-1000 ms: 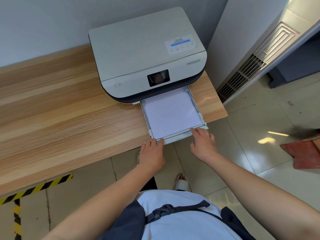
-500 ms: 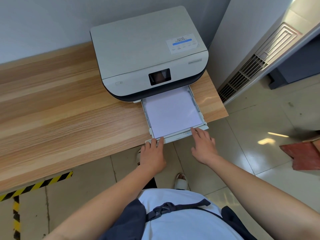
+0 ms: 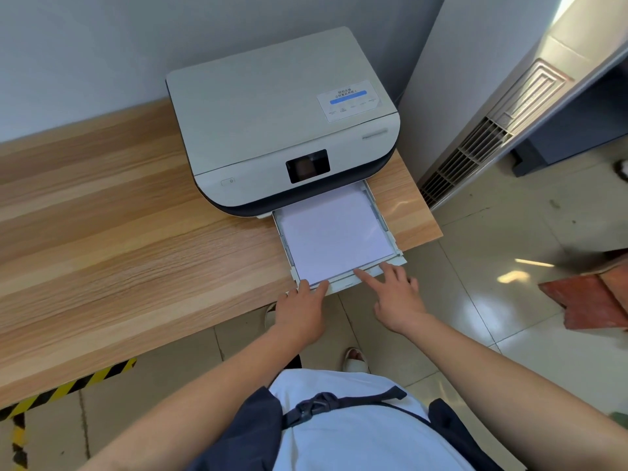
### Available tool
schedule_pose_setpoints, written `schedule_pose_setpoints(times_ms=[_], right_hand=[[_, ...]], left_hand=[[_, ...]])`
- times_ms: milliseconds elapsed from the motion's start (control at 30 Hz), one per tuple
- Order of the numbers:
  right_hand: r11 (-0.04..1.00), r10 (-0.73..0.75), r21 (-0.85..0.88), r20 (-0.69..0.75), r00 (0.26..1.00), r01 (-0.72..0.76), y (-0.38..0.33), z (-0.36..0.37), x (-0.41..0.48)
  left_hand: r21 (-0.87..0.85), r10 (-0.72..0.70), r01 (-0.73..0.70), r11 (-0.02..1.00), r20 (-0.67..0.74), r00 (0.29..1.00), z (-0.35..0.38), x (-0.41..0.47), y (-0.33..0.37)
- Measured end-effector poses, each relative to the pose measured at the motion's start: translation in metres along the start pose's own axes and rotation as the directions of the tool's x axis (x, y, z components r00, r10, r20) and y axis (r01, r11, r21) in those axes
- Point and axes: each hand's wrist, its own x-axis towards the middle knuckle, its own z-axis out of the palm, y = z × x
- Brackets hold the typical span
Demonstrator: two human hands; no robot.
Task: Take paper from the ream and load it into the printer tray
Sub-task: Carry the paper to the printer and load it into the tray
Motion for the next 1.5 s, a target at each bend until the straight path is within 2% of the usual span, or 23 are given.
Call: schedule_pose_setpoints(times_ms=[167,267,333,433,533,567,667,833,933,1000,1233,1433,1500], right_hand=[[0.993,-0.012,-0.117,0.069,0.998,0.020,-0.006,-0.004,0.004],[0.998,0.013,-0.064,0.099,0.995,-0.007,-0.009,-0.008,0.003],[0.996,0.048,0.072,0.083,0.995,-0.054,-0.009,-0.013,0.002],[0.929,0.127,0.353,-0.021,0.992,-0.112,-0.008,-0.020,0.003],[0.746,0.299,0.642,-0.085,0.951,-0.177,-0.006,-0.031,0.007],[0.674,0.356,0.713,-0.086,0.931,-0.192,-0.004,-0.036,0.009],[0.483,0.458,0.852,-0.050,0.887,-0.202,0.002,-0.054,0.022],[0.300,0.480,0.938,0.009,0.877,-0.174,0.020,-0.084,0.055],[0.224,0.473,0.955,0.067,0.879,-0.194,0.033,-0.096,0.075],[0.180,0.430,0.962,0.109,0.896,-0.203,0.042,-0.101,0.087],[0.136,0.147,0.954,0.247,0.958,-0.267,0.061,-0.101,0.113],[0.163,0.045,0.949,0.267,0.963,-0.271,0.070,-0.097,0.120],[0.221,-0.028,0.936,0.288,0.957,-0.275,0.075,-0.097,0.120]], left_hand=[[-0.079,0.129,-0.124,0.989,0.063,0.990,-0.011,0.013,-0.011],[-0.287,0.192,-0.156,0.945,0.101,0.976,-0.025,0.020,-0.025],[-0.484,0.200,-0.132,0.865,0.093,0.975,-0.035,0.023,-0.038],[-0.757,0.125,-0.038,0.652,0.057,0.991,-0.044,0.029,-0.063],[-0.945,-0.066,0.107,0.309,0.091,0.994,-0.052,0.030,-0.085],[-0.967,-0.120,0.133,0.219,0.109,0.987,-0.054,0.032,-0.091],[-0.978,-0.230,0.206,0.039,0.192,0.954,-0.057,0.039,-0.105],[-0.951,-0.265,0.243,-0.193,0.289,0.920,-0.058,0.045,-0.104],[-0.934,-0.276,0.233,-0.272,0.308,0.910,-0.060,0.041,-0.093],[-0.930,-0.294,0.234,-0.282,0.317,0.902,-0.063,0.038,-0.083],[-0.930,-0.406,0.202,-0.309,0.321,0.856,-0.075,0.042,-0.045],[-0.939,-0.493,0.143,-0.313,0.290,0.820,-0.081,0.040,-0.014],[-0.930,-0.511,0.151,-0.335,0.314,0.800,-0.079,0.040,-0.010]])
